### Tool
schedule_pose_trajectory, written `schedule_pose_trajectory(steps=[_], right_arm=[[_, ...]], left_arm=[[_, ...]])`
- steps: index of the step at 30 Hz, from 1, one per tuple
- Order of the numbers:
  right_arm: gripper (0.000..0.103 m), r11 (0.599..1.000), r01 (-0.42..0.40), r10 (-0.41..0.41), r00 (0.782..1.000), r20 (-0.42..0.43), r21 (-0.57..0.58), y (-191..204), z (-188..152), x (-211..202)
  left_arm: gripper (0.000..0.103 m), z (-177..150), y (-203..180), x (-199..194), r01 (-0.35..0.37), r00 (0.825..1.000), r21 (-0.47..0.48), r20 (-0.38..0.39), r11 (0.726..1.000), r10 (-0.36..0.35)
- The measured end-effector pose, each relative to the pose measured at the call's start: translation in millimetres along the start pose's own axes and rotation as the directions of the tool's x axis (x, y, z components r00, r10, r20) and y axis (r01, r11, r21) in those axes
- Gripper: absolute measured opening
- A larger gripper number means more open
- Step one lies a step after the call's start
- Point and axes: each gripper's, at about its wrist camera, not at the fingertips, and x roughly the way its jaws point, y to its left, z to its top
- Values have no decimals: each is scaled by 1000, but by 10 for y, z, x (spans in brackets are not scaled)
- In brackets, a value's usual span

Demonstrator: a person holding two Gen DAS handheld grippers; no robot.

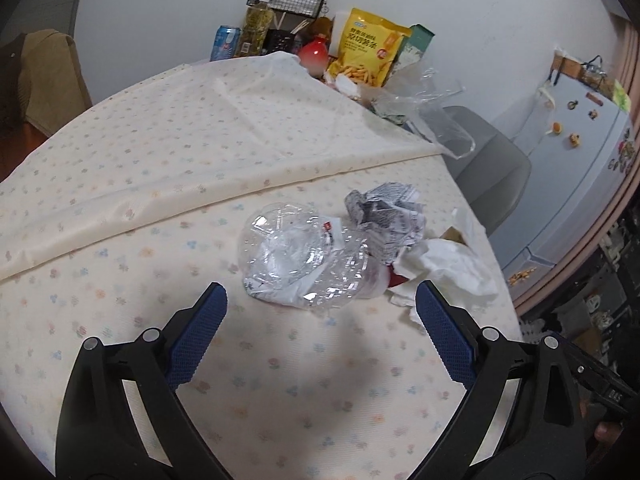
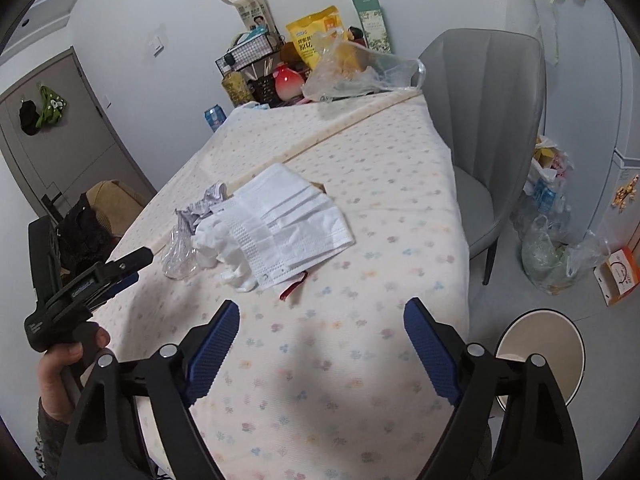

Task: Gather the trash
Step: 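Return the left tool to the table and grasp the clear plastic bag, then grasp the white tissue with the right tool while the left tool holds the plastic bag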

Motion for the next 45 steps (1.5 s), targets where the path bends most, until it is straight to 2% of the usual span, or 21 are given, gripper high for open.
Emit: schedule_pose_trajectory(steps=[3, 4, 7, 10, 13, 20, 23, 24, 26, 33, 36, 38, 42, 45], right_arm=[[81, 1000, 0, 0, 1000, -6, -7, 0, -14, 12], [81, 1000, -1, 1, 1000, -7, -6, 1, -13, 18], [80, 1000, 1, -1, 1000, -10, -1, -7, -15, 31], [80, 1000, 3, -3, 1000, -10, 4, -25, -3, 43], [80, 1000, 5, -5, 1000, -11, 4, -32, 7, 53], [80, 1000, 13, -13, 1000, -9, 18, -82, 46, 70], [80, 1000, 12, -12, 1000, -7, 11, -79, 83, 81], [80, 1000, 11, -11, 1000, -8, 8, -71, 92, 91], [80, 1000, 5, -5, 1000, -14, -6, -32, 114, 130], [70, 997, -33, 28, 997, -72, -69, 218, 125, 434], [62, 993, -2, -8, 996, -84, -118, 340, 127, 579], [62, 986, 42, -54, 996, -74, -160, 426, 142, 659], [61, 977, 55, -73, 994, -82, -204, 542, 168, 783], [53, 971, 62, -86, 992, -92, -230, 624, 186, 875]], left_arm=[[94, 38, 20, 110, -79, 997, 16, -14, 997, 79], [94, 60, 33, 149, -84, 996, 16, -24, 996, 84], [95, 124, 69, 282, -57, 996, -1, -65, 998, 57], [97, 168, 57, 360, -67, 995, -7, -77, 998, 66], [97, 219, 60, 435, -45, 995, -38, -95, 998, 41], [97, 279, 14, 667, -68, 988, -54, -142, 996, 59], [96, 265, 17, 646, -70, 991, -60, -120, 996, 62], [90, 257, 25, 627, -71, 991, -65, -114, 995, 63], [90, 237, 45, 584, -62, 992, -73, -112, 995, 53], [90, 194, 174, 302, -65, 995, -85, -75, 994, 59], [90, 202, 243, 139, -68, 997, -94, -52, 993, 63], [90, 212, 275, 51, -69, 997, -101, -38, 993, 65], [90, 208, 324, -73, -74, 997, -104, -19, 992, 72], [90, 206, 390, -125, -73, 997, -121, -9, 990, 73]])
